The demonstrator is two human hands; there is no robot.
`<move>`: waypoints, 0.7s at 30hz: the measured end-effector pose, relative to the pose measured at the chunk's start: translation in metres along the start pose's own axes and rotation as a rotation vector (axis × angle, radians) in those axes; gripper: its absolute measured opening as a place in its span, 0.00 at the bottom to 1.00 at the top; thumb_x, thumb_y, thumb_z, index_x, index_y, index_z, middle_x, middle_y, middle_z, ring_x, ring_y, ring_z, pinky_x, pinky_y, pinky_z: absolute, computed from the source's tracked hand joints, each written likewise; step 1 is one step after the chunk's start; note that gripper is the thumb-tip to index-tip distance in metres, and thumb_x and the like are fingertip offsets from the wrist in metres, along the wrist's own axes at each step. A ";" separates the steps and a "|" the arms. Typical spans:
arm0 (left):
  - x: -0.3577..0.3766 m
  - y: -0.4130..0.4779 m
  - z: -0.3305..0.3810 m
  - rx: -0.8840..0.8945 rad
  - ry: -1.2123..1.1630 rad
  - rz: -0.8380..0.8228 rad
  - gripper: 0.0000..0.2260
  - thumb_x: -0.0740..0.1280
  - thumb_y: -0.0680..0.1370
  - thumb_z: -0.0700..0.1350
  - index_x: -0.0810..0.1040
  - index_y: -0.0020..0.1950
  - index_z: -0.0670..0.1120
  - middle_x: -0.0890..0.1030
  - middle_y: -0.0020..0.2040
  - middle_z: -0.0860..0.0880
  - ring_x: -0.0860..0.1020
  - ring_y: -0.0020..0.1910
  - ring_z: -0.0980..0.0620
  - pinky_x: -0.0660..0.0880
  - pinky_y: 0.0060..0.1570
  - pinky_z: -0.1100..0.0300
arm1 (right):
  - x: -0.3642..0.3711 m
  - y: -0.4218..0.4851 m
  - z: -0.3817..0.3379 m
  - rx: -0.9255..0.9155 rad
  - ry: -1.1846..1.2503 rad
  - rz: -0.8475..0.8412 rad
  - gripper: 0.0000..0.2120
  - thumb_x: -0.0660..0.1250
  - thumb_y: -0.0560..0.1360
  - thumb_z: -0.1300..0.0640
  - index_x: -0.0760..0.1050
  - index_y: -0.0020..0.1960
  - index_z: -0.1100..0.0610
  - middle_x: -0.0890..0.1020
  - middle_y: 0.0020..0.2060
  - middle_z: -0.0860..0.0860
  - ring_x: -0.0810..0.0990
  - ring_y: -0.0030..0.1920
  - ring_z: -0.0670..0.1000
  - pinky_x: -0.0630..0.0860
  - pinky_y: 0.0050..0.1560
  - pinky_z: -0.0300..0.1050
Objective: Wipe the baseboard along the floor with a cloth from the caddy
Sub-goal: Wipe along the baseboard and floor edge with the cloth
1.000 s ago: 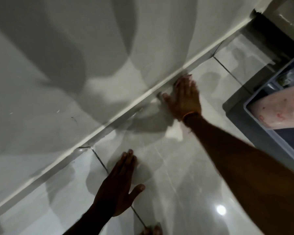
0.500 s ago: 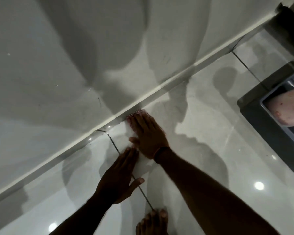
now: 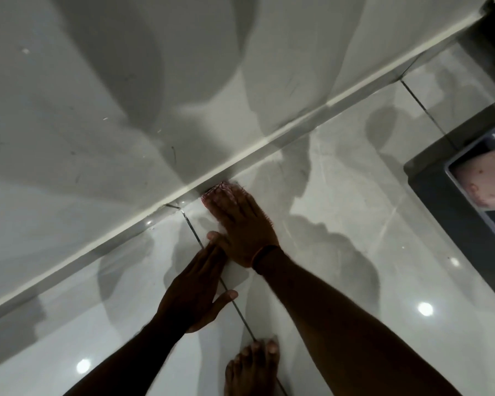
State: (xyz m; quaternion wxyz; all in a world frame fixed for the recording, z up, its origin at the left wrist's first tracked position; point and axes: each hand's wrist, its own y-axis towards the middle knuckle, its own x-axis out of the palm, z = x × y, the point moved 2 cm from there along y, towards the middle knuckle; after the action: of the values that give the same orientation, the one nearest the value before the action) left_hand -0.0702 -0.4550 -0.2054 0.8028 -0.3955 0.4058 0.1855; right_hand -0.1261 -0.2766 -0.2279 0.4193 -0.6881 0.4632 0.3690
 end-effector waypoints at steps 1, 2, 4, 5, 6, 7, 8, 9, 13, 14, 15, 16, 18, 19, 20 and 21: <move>-0.001 0.000 -0.002 0.010 0.017 -0.015 0.43 0.45 0.80 0.74 0.43 0.85 0.46 0.46 0.85 0.45 0.45 0.84 0.46 0.53 0.81 0.49 | -0.004 0.002 0.008 0.037 -0.001 0.004 0.37 0.51 0.84 0.32 0.48 0.88 0.46 0.50 0.88 0.54 0.45 0.88 0.60 0.51 0.88 0.61; -0.002 -0.001 -0.003 0.020 0.032 -0.016 0.43 0.44 0.80 0.74 0.44 0.85 0.45 0.45 0.85 0.45 0.44 0.84 0.46 0.51 0.81 0.49 | -0.008 0.004 0.016 0.116 0.000 0.015 0.37 0.50 0.84 0.31 0.48 0.88 0.46 0.50 0.88 0.55 0.45 0.88 0.61 0.51 0.88 0.61; -0.005 -0.001 -0.003 0.030 0.045 -0.012 0.43 0.43 0.80 0.74 0.44 0.84 0.44 0.44 0.85 0.45 0.42 0.84 0.47 0.49 0.82 0.50 | -0.014 0.007 0.021 0.313 0.035 0.020 0.39 0.48 0.83 0.29 0.47 0.88 0.48 0.48 0.88 0.57 0.43 0.88 0.63 0.48 0.88 0.62; -0.005 -0.002 -0.002 0.028 0.040 -0.021 0.43 0.42 0.80 0.74 0.43 0.84 0.44 0.44 0.85 0.45 0.41 0.84 0.47 0.48 0.82 0.51 | -0.013 0.008 0.014 0.377 0.076 0.018 0.40 0.47 0.83 0.28 0.47 0.88 0.48 0.47 0.88 0.57 0.42 0.88 0.64 0.46 0.88 0.62; -0.006 -0.002 -0.001 0.020 0.031 -0.024 0.44 0.42 0.80 0.74 0.43 0.85 0.45 0.44 0.85 0.45 0.42 0.84 0.47 0.49 0.82 0.50 | -0.011 0.009 0.004 0.393 0.102 0.018 0.42 0.46 0.82 0.27 0.47 0.88 0.49 0.47 0.88 0.57 0.41 0.88 0.64 0.44 0.88 0.63; -0.007 -0.004 -0.001 0.007 0.020 -0.011 0.43 0.43 0.80 0.74 0.45 0.85 0.45 0.47 0.85 0.45 0.44 0.84 0.46 0.52 0.81 0.49 | -0.007 0.008 -0.009 0.351 0.109 0.009 0.43 0.47 0.81 0.26 0.47 0.88 0.49 0.47 0.88 0.56 0.41 0.87 0.64 0.44 0.88 0.64; -0.007 -0.006 0.000 -0.002 0.010 0.008 0.43 0.45 0.81 0.73 0.49 0.85 0.45 0.50 0.85 0.44 0.47 0.83 0.45 0.56 0.80 0.48 | -0.002 0.007 -0.022 0.263 0.098 -0.007 0.43 0.49 0.81 0.26 0.48 0.88 0.49 0.48 0.88 0.56 0.43 0.88 0.64 0.45 0.88 0.65; -0.005 -0.008 0.000 -0.001 0.005 0.016 0.42 0.47 0.81 0.73 0.51 0.85 0.44 0.53 0.84 0.43 0.49 0.83 0.44 0.59 0.79 0.46 | 0.002 0.005 -0.032 0.156 0.083 -0.026 0.42 0.52 0.81 0.27 0.50 0.88 0.49 0.50 0.88 0.55 0.44 0.88 0.63 0.47 0.88 0.65; 0.005 -0.009 -0.001 -0.010 0.016 0.024 0.41 0.48 0.82 0.71 0.46 0.84 0.45 0.50 0.84 0.42 0.48 0.84 0.41 0.57 0.80 0.45 | 0.000 0.002 -0.016 -0.048 0.003 -0.037 0.40 0.54 0.81 0.28 0.53 0.87 0.47 0.54 0.88 0.53 0.47 0.89 0.59 0.50 0.87 0.60; 0.007 -0.008 -0.002 -0.001 0.018 0.030 0.40 0.49 0.82 0.71 0.46 0.84 0.45 0.49 0.85 0.42 0.48 0.84 0.42 0.56 0.81 0.46 | -0.005 0.003 0.001 -0.027 -0.005 -0.019 0.40 0.53 0.81 0.28 0.54 0.87 0.48 0.55 0.88 0.53 0.48 0.88 0.59 0.50 0.87 0.60; 0.007 -0.007 -0.002 0.013 0.021 0.034 0.40 0.49 0.82 0.70 0.45 0.85 0.45 0.48 0.85 0.43 0.46 0.84 0.43 0.53 0.82 0.48 | -0.013 0.005 0.023 0.026 -0.005 0.005 0.41 0.51 0.81 0.28 0.54 0.87 0.48 0.55 0.88 0.54 0.49 0.88 0.60 0.51 0.87 0.60; 0.007 -0.009 -0.003 0.020 0.020 0.038 0.40 0.50 0.82 0.70 0.45 0.85 0.45 0.46 0.86 0.45 0.45 0.85 0.45 0.50 0.83 0.51 | -0.021 0.006 0.047 0.095 -0.015 0.020 0.41 0.47 0.81 0.27 0.53 0.87 0.48 0.55 0.88 0.55 0.49 0.88 0.61 0.51 0.87 0.60; 0.006 -0.010 -0.004 0.023 0.003 0.052 0.40 0.51 0.82 0.69 0.46 0.85 0.45 0.45 0.86 0.48 0.44 0.85 0.48 0.47 0.81 0.56 | -0.042 0.008 0.101 0.235 -0.074 0.008 0.44 0.38 0.78 0.26 0.49 0.88 0.49 0.51 0.88 0.56 0.45 0.88 0.62 0.49 0.88 0.60; 0.007 -0.010 -0.003 0.021 -0.005 0.056 0.40 0.51 0.82 0.69 0.47 0.85 0.45 0.45 0.87 0.49 0.44 0.85 0.48 0.47 0.80 0.56 | -0.053 0.009 0.128 0.287 -0.098 -0.001 0.46 0.36 0.77 0.25 0.47 0.88 0.49 0.49 0.88 0.56 0.45 0.88 0.62 0.48 0.88 0.61; 0.008 -0.009 -0.002 0.020 -0.013 0.057 0.39 0.50 0.82 0.69 0.48 0.85 0.45 0.46 0.87 0.48 0.45 0.85 0.47 0.48 0.80 0.55 | -0.063 0.009 0.153 0.339 -0.100 0.012 0.47 0.36 0.77 0.25 0.47 0.88 0.49 0.49 0.88 0.56 0.45 0.88 0.63 0.49 0.88 0.62; 0.009 -0.010 0.000 0.020 -0.023 0.062 0.39 0.50 0.83 0.68 0.49 0.85 0.44 0.47 0.87 0.48 0.46 0.85 0.46 0.50 0.80 0.53 | -0.072 0.009 0.177 0.393 -0.096 0.053 0.47 0.37 0.77 0.25 0.48 0.88 0.50 0.50 0.88 0.57 0.47 0.88 0.64 0.49 0.88 0.63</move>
State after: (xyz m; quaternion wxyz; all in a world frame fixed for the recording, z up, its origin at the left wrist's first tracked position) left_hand -0.0589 -0.4613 -0.2084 0.8053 -0.3726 0.4102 0.2107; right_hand -0.1771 -0.0924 -0.2318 0.5571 -0.5624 0.5237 0.3148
